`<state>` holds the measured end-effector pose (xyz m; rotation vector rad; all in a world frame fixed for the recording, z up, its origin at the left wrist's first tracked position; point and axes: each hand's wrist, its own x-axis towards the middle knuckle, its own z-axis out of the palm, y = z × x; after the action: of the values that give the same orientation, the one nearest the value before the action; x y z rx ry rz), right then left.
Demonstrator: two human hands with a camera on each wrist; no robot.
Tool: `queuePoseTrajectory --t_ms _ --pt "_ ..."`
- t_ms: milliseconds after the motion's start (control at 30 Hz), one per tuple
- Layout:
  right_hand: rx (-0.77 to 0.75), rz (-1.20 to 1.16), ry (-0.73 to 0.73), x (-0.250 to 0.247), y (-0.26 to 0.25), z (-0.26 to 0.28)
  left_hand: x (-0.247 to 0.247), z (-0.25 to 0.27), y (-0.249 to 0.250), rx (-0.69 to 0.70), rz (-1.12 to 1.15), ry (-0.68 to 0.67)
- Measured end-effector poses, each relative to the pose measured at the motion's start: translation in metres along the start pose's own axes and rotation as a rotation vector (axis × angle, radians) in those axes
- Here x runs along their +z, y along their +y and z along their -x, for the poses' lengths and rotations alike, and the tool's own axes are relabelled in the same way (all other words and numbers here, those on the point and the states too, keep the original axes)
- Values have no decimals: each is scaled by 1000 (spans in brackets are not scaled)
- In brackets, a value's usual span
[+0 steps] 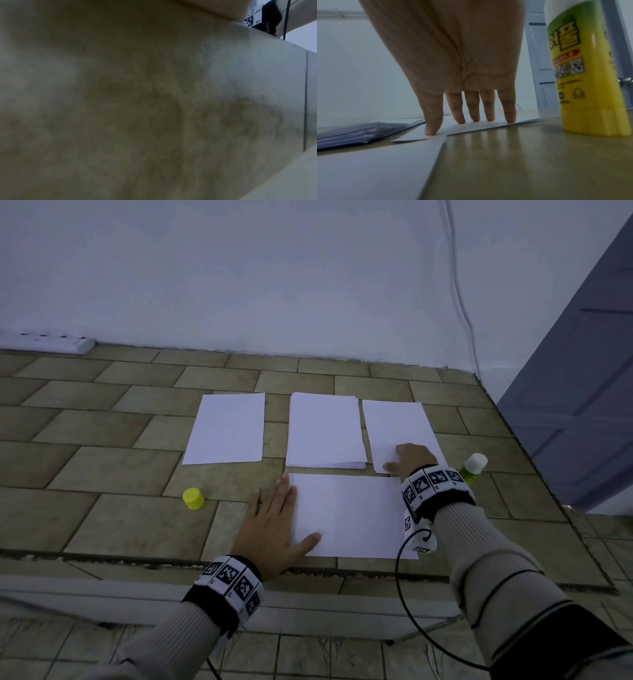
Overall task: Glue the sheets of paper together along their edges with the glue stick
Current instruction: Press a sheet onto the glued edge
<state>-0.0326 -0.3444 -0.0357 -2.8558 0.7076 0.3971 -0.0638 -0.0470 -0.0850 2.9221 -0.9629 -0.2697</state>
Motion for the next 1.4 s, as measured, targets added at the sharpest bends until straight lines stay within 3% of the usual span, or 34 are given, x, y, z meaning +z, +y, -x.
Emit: queuePoseTrajectory --t_ms 700,833,967,1067,1233,1333,1400 --pt "-63 -66 -13 -1 9 -1 -1 1 0 10 18 7" --pt "-8 -191 89 -11 14 -7 0 1 -1 9 26 12" --pt "55 -278 304 -29 10 -4 2 0 -2 15 88 40" --pt "-15 -406 461 -47 10 1 0 1 -2 12 151 74" --pt "-293 -555 550 -61 1 27 -6 -3 -5 -28 453 110" --pt "-512 -659 542 -58 -3 59 -23 -5 -1 -57 841 201" --pt "-554 -674 474 -49 0 77 -39 -7 -1 -68 1102 262"
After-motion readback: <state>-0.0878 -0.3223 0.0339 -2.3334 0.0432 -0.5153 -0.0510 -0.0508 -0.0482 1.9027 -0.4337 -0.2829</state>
